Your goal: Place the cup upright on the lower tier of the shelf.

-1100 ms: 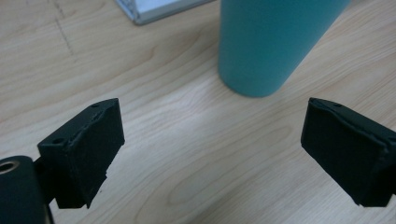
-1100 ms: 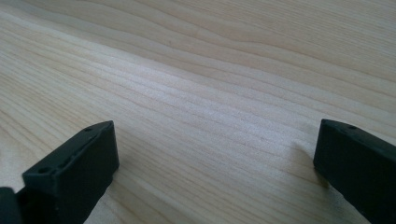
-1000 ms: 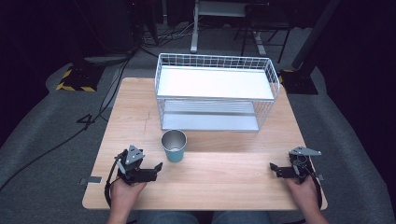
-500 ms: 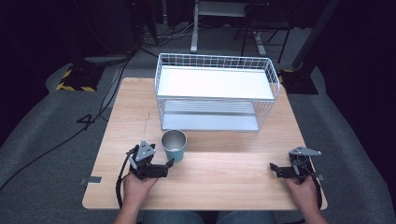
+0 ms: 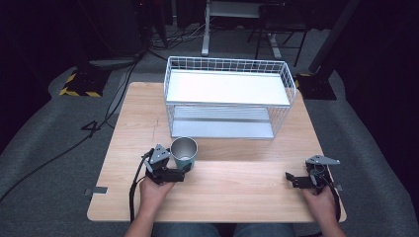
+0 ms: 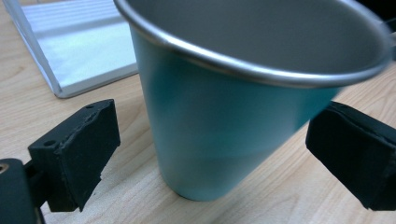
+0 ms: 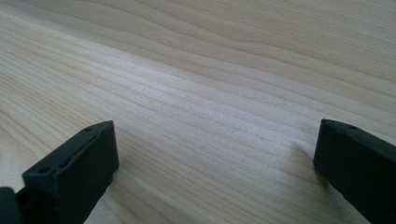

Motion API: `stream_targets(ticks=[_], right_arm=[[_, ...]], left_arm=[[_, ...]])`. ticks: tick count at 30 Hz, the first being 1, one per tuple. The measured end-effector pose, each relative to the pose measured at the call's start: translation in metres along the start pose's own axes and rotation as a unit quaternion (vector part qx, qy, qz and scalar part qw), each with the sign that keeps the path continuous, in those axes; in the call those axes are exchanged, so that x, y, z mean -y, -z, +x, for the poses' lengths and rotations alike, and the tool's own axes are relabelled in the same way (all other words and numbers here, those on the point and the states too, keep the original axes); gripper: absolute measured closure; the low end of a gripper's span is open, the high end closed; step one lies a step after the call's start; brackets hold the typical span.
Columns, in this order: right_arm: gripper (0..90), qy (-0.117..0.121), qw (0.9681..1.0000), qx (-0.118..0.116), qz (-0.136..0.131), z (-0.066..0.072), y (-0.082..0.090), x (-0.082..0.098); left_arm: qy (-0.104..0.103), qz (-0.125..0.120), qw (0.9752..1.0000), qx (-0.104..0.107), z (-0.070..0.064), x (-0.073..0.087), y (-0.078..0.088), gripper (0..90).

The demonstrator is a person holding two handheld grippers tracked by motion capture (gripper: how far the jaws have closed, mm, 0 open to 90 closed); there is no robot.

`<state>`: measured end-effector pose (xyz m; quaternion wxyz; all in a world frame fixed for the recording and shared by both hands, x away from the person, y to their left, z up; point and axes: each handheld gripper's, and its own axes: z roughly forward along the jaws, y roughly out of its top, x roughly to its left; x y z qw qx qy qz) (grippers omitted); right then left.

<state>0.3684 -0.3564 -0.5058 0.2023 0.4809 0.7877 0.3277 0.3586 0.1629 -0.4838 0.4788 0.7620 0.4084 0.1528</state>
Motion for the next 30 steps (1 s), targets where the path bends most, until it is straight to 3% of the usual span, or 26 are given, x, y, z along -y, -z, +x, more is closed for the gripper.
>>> stream_targets(ticks=[15,25,30], right_arm=[[0.1,0.0,1.0,0.0,0.0,0.0,0.0,0.0],[0.2,0.0,1.0,0.0,0.0,0.0,0.0,0.0],[0.2,0.0,1.0,0.001,0.0,0.0,0.0,0.0]], left_arm=[[-0.001,0.024,0.9997,-0.002,-0.002,0.001,-0.022,10.2],[-0.027,0.039,0.9986,-0.023,-0.007,0.003,-0.025,21.0],[-0.034,0.039,0.9983,-0.029,-0.007,0.003,-0.025,21.9]])
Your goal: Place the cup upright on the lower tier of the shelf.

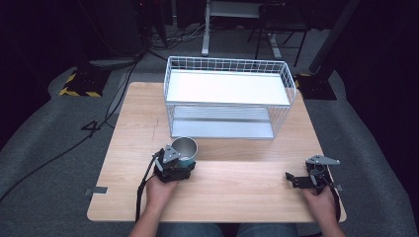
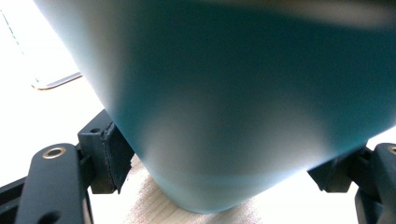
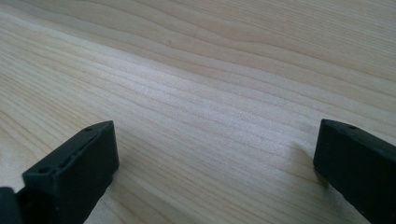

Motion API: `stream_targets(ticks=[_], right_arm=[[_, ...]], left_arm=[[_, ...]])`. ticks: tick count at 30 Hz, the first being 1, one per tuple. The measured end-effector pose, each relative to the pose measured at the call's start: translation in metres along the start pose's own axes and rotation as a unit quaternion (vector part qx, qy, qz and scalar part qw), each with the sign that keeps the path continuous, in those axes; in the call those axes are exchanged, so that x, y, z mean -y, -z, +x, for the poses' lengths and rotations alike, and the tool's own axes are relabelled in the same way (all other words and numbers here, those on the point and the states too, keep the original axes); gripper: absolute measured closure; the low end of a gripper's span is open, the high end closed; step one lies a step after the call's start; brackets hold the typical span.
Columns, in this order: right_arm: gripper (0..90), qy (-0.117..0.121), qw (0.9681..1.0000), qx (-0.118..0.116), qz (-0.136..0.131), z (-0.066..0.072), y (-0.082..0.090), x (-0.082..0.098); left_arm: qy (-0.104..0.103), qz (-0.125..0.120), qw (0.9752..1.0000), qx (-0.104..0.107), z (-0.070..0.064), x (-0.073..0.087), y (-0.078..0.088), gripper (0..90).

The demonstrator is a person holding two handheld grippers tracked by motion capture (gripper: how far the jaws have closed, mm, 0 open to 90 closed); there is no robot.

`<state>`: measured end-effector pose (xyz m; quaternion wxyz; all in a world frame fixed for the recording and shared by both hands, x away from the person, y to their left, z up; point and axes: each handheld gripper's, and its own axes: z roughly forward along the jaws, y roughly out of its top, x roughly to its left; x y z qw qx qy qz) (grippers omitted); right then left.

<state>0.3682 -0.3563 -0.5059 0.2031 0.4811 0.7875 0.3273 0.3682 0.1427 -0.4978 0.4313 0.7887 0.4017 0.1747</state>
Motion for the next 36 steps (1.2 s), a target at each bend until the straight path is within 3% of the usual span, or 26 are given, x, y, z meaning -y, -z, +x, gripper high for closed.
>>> stream_targets(ticks=[12,18,30,36], right_arm=[[0.1,-0.001,1.0,0.0,0.0,0.0,0.0,0.0],[0.1,-0.001,1.0,0.0,0.0,0.0,0.0,0.0],[0.1,-0.001,1.0,0.001,0.0,0.0,-0.001,-0.001],[0.2,-0.001,1.0,0.001,0.0,0.0,-0.001,-0.001]], left_arm=[[0.009,0.003,0.9999,-0.007,0.001,-0.001,0.0,22.4],[0.011,-0.011,0.9999,-0.004,0.002,-0.005,0.004,22.5],[-0.018,-0.006,0.9998,0.009,-0.018,-0.03,0.003,22.5],[-0.013,-0.009,0.9996,0.021,-0.026,-0.043,-0.007,22.5]])
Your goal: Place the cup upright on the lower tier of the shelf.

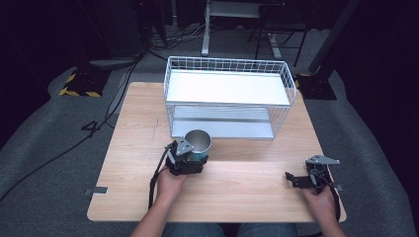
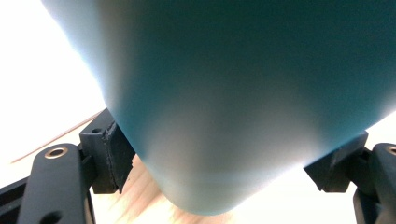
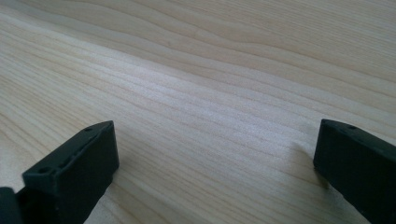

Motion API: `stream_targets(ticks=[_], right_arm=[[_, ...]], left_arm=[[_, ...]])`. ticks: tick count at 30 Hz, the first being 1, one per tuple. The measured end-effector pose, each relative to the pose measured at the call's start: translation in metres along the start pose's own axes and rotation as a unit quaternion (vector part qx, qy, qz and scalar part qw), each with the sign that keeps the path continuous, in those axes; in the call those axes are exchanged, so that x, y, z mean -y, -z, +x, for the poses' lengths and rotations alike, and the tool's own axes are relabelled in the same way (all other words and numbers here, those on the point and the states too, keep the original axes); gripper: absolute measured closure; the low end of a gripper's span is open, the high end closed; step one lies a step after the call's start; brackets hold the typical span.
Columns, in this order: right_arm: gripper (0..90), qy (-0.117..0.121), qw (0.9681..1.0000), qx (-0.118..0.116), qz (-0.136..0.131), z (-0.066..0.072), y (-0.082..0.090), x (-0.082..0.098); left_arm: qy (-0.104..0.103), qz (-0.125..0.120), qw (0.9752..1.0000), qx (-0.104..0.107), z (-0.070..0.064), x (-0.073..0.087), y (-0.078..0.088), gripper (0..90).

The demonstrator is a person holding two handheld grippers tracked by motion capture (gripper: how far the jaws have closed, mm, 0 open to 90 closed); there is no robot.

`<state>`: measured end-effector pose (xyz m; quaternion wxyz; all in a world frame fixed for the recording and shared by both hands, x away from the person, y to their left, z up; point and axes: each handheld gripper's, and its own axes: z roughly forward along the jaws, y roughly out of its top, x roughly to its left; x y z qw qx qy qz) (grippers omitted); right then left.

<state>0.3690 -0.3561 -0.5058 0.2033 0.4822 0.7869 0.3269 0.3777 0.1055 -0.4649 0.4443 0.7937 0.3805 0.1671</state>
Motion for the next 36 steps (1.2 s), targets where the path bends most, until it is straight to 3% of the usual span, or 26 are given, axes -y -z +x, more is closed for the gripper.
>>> stream_targets(ticks=[9,18,26,36], right_arm=[[0.1,0.002,1.0,0.0,-0.001,0.0,0.0,0.0],[0.1,0.0,1.0,0.0,-0.001,0.0,0.0,0.0],[0.1,0.002,1.0,0.0,-0.001,0.0,0.0,0.0],[0.2,0.001,1.0,0.0,0.0,0.0,0.0,0.0]], left_arm=[[0.011,-0.003,0.9999,0.003,0.0,-0.018,-0.017,22.5],[0.026,-0.025,0.9994,0.0,0.002,-0.037,-0.03,22.5],[0.026,-0.016,0.9995,-0.002,0.009,-0.059,-0.042,22.5],[0.038,-0.013,0.9992,0.0,0.01,-0.07,-0.06,22.4]])
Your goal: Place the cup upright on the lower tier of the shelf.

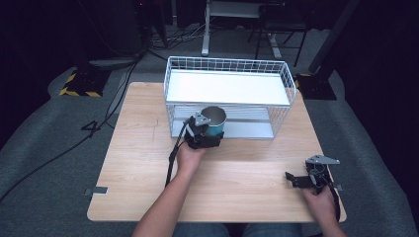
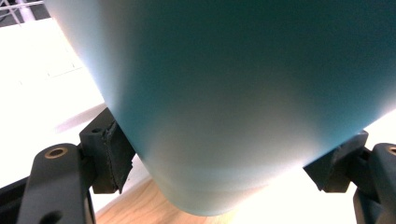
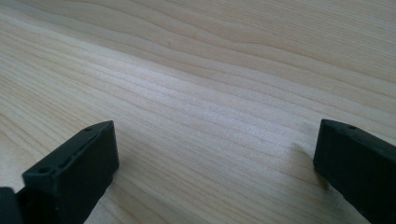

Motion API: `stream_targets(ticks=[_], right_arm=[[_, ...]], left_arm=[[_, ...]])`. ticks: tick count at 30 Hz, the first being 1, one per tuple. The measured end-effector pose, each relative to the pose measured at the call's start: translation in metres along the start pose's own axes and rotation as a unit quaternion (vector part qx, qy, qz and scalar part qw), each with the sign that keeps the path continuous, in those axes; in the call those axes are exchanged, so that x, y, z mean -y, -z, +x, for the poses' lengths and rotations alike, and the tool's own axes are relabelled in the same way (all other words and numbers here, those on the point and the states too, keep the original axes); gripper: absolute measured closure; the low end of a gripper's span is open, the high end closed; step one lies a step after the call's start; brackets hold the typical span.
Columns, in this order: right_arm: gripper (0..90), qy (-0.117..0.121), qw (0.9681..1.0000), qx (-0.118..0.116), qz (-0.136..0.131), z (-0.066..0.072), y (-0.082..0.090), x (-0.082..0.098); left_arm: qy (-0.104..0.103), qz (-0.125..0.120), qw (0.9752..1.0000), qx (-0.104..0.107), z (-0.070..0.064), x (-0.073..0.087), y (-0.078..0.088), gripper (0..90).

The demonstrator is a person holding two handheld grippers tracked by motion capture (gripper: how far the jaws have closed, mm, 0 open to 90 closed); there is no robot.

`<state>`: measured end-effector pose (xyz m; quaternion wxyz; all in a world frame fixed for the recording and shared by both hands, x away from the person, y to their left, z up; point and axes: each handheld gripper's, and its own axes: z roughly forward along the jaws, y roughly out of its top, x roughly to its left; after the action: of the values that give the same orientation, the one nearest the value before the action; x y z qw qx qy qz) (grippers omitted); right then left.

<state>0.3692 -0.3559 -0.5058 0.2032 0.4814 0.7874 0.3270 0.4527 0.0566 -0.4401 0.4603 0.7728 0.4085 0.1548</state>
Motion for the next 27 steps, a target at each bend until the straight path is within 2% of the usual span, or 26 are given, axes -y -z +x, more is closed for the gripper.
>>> stream_targets(ticks=[6,10,14,19,20,22,23,24,25,27], right_arm=[[0.3,0.002,1.0,-0.001,0.0,0.0,0.0,0.0],[0.5,0.003,1.0,-0.002,0.0,0.001,0.0,0.0],[0.5,0.003,1.0,-0.001,0.0,0.001,0.0,0.0],[0.5,0.004,1.0,0.0,-0.001,0.001,0.0,0.0],[0.5,0.003,1.0,0.0,-0.001,0.001,0.0,0.0],[0.5,0.003,1.0,0.0,-0.001,0.001,0.0,0.0],[0.5,0.003,1.0,0.0,-0.001,0.001,0.0,0.0],[0.5,0.003,1.0,0.0,-0.001,0.001,0.0,0.0],[0.5,0.003,1.0,0.0,-0.001,0.001,0.0,0.0],[0.5,0.002,1.0,0.0,0.0,0.001,0.0,0.0]], left_arm=[[0.002,-0.002,1.0,-0.008,0.0,-0.007,-0.015,22.4],[0.013,-0.015,0.9997,-0.012,-0.003,-0.008,-0.023,22.4],[0.023,-0.015,0.9994,-0.022,-0.003,-0.011,-0.035,22.4],[0.026,-0.019,0.9992,-0.025,-0.001,-0.015,-0.043,22.4],[0.022,-0.018,0.9993,-0.026,0.0,-0.017,-0.045,22.4],[0.031,-0.021,0.9989,-0.029,-0.001,-0.019,-0.05,22.4],[0.021,-0.023,0.9992,-0.026,0.001,-0.021,-0.053,22.4],[0.039,-0.027,0.9983,-0.033,-0.002,-0.021,-0.055,22.4],[0.045,-0.027,0.9981,-0.034,-0.002,-0.021,-0.057,22.4],[0.042,-0.03,0.9981,-0.033,-0.001,-0.021,-0.061,22.4]])
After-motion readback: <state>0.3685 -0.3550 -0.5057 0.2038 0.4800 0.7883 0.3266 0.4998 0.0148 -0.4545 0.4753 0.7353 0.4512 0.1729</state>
